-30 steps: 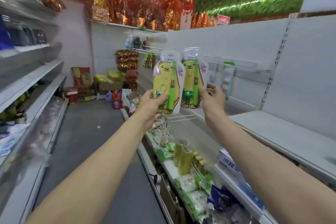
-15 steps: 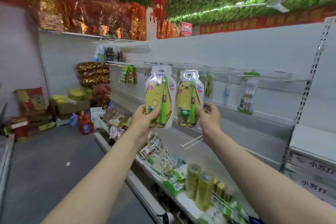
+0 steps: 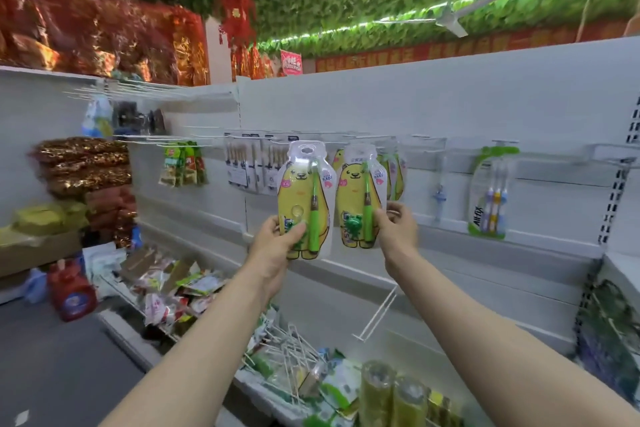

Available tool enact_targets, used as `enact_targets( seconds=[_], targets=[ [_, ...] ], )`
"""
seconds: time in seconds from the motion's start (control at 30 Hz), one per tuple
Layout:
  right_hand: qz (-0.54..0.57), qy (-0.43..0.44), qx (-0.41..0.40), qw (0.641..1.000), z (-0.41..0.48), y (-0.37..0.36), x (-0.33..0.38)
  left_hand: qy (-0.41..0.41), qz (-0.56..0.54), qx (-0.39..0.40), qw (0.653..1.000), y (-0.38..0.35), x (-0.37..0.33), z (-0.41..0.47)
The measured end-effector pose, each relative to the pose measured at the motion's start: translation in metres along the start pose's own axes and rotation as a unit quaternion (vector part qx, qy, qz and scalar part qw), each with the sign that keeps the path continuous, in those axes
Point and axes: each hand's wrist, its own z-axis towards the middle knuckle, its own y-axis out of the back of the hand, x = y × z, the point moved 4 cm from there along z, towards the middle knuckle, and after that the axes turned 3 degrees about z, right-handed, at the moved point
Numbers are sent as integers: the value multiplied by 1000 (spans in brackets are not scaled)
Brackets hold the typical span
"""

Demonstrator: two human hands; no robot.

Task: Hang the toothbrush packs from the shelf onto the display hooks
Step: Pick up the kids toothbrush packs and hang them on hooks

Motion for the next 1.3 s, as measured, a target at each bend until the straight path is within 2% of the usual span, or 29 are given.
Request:
enact_targets(
  seconds=[0.13,0.3,0.7,0.9,1.3],
  targets=[
    [-12,6,-18,1000,25,-26,-13,3,1,21,1000,16,-1,46],
    [-30,20,-87,996,51,-37,-31,12,-16,73,997,22,6,99],
    [-60,34,-183,981,75,-50,-48,36,-8,195,980,16,27,175],
    [-49,43,-213,975,97,-48,-51,51,-14,213,976,9,44,198],
    [-20,8,-229,973,140,-43,-65,45,-35,223,973,0,55,235]
  ],
)
